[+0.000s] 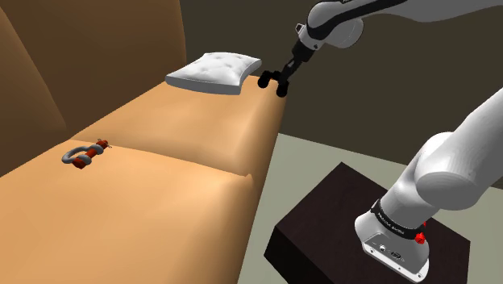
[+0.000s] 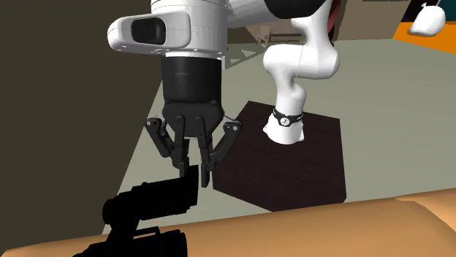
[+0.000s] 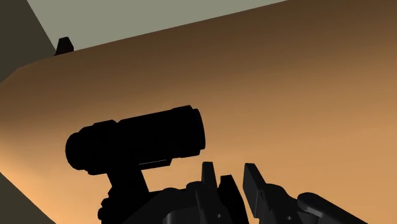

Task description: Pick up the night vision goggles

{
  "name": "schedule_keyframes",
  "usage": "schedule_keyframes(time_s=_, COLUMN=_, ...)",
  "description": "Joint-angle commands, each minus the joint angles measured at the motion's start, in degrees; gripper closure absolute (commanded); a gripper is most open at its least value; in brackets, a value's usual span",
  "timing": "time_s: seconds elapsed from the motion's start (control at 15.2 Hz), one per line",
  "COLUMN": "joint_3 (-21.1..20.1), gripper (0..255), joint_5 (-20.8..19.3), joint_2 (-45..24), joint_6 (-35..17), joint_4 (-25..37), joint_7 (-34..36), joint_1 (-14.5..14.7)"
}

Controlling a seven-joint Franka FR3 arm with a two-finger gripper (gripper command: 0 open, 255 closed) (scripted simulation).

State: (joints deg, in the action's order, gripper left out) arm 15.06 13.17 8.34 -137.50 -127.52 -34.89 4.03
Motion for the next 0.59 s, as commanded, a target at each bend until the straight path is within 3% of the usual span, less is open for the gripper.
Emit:
schedule_keyframes(time_s=0.0, joint_3=-0.03, gripper=255, joint_5=-0.51, joint_2=0.52, joint_6=1.48, joint_4=1.07, joint_7=0.49, joint_1=-0.12)
schedule_keyframes(time_s=0.53, joint_3=-0.26, gripper=255, joint_5=-1.87, joint_2=1.91, joint_6=6.03, joint_4=4.40, joint_7=2.07, joint_1=-0.37)
